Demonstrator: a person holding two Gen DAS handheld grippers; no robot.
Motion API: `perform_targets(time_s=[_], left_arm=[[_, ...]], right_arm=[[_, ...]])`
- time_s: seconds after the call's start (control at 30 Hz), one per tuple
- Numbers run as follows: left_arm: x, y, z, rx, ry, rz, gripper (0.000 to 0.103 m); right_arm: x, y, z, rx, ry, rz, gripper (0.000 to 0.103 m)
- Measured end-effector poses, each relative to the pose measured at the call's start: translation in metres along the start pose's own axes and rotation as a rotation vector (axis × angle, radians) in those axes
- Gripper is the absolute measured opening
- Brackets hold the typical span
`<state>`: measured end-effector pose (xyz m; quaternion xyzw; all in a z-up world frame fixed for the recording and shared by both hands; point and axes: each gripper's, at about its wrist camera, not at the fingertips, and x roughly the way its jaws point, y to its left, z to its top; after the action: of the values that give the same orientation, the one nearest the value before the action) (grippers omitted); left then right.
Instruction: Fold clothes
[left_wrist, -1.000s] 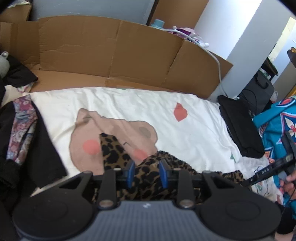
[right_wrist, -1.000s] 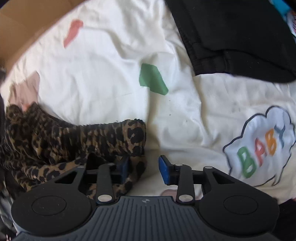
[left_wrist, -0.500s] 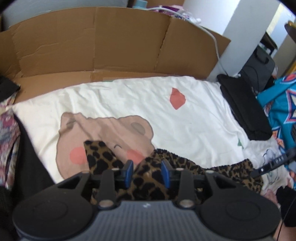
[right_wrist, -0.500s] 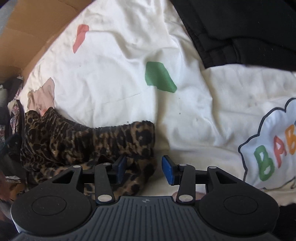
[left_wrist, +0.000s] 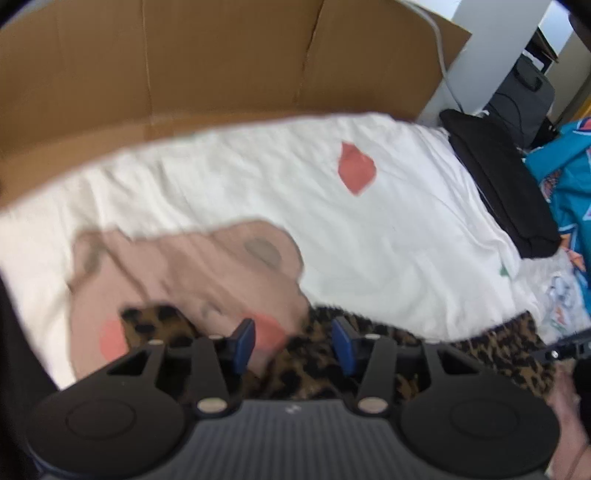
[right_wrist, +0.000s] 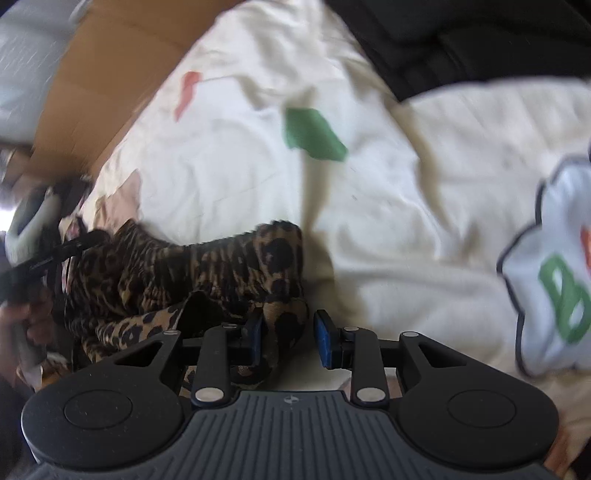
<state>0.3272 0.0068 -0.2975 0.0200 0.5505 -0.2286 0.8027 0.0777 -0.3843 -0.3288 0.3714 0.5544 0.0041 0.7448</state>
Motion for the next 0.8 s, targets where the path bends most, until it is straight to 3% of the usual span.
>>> perform_targets(time_s=[0.2, 0.3, 0.37, 0.43, 0.5, 0.6, 0.8], left_arm=[[0.018, 0.006, -0.017, -0.019, 0.083, 0.0, 0.051], [0.021, 0.01, -0.024, -0.038, 0.085, -0.008, 0.052], [0.02, 0.009, -0.026, -0.031, 0.081, -0.015, 0.047], [0.019, 0.009, -0.026, -0.033, 0.086, -0.045, 0.03], [0.013, 0.01, -0.027, -0.049, 0.06, -0.069, 0.018], [0.001, 0.012, -0.028, -0.073, 0.002, -0.092, 0.011], [-0.03, 0.009, -0.021, -0.086, -0.135, -0.085, 0.007]], right_arm=[[0.009, 0.005, 0.004, -0.035, 0.019, -0.01, 0.032], [0.011, 0.009, 0.004, -0.064, 0.022, -0.017, 0.032], [0.013, 0.008, 0.004, -0.072, 0.016, -0.015, 0.03], [0.014, 0.009, 0.004, -0.088, 0.012, -0.017, 0.013], [0.01, 0.014, 0.003, -0.132, -0.003, -0.019, 0.011], [-0.004, 0.023, 0.007, -0.185, -0.043, -0.02, 0.01], [-0.02, 0.048, 0.031, -0.317, -0.119, -0.07, 0.009]])
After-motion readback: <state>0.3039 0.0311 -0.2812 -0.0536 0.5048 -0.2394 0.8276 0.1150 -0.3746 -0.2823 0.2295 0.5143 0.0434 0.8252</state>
